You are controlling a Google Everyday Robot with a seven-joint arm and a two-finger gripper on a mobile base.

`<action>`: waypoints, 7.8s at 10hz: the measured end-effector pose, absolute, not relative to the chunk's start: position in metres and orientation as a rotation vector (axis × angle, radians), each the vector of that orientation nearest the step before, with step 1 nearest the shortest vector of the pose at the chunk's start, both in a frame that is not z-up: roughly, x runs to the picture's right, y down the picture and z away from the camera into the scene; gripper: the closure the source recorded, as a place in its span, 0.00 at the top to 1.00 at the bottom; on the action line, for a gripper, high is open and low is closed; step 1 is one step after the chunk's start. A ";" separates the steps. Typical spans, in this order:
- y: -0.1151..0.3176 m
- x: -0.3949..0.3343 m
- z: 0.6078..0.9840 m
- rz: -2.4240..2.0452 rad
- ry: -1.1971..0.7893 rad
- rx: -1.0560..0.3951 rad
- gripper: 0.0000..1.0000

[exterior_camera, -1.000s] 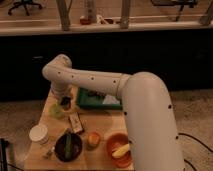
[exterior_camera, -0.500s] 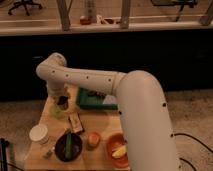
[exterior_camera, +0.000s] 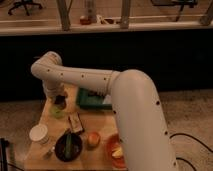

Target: Stack cups on top of each other

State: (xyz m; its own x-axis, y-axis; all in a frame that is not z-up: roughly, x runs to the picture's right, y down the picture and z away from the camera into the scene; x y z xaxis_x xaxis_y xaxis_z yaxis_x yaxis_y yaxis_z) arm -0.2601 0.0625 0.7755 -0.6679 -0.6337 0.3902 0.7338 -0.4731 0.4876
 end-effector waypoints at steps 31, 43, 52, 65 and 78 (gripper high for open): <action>0.075 -0.290 0.812 -2.057 -0.994 -0.192 0.68; 0.078 -0.289 0.812 -2.029 -1.003 -0.205 0.80; 0.073 -0.288 0.810 -2.025 -0.996 -0.202 0.80; 0.063 -0.293 0.808 -2.019 -0.990 -0.200 0.80; 0.063 -0.292 0.808 -2.019 -0.990 -0.200 0.80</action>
State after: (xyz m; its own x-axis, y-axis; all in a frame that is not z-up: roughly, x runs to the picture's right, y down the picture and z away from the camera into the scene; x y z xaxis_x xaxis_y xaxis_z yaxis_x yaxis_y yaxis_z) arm -0.2922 0.0630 0.8079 -0.6208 -0.6285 0.4686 0.7553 -0.3196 0.5721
